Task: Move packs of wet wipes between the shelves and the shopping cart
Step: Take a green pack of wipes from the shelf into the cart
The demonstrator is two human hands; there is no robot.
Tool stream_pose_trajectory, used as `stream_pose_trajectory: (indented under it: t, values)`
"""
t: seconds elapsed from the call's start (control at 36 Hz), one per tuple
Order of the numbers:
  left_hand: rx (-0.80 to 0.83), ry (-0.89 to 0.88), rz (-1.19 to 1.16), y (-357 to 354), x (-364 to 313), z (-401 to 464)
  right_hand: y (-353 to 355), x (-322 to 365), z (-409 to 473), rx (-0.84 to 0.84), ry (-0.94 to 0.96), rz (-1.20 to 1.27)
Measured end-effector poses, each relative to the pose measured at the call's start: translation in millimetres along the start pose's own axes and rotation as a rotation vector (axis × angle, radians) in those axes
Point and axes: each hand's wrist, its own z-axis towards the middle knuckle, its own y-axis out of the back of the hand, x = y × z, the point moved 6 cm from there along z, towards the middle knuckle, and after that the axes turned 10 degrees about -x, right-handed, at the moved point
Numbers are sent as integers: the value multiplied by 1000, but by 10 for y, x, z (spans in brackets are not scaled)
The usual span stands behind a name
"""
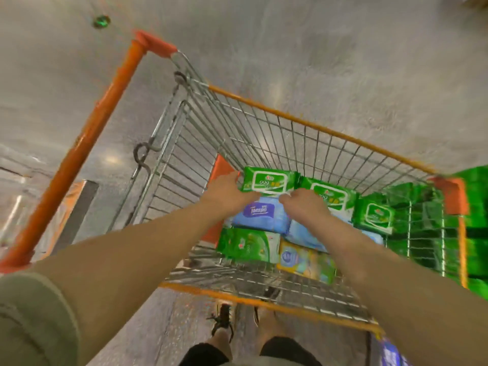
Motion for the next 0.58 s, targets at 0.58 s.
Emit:
stream_pose_trajectory:
  t: [0.58]
  values:
    - [-177, -624, -28, 1755, -1321, -1487, 2012, 504, -2376, -657, 90, 12]
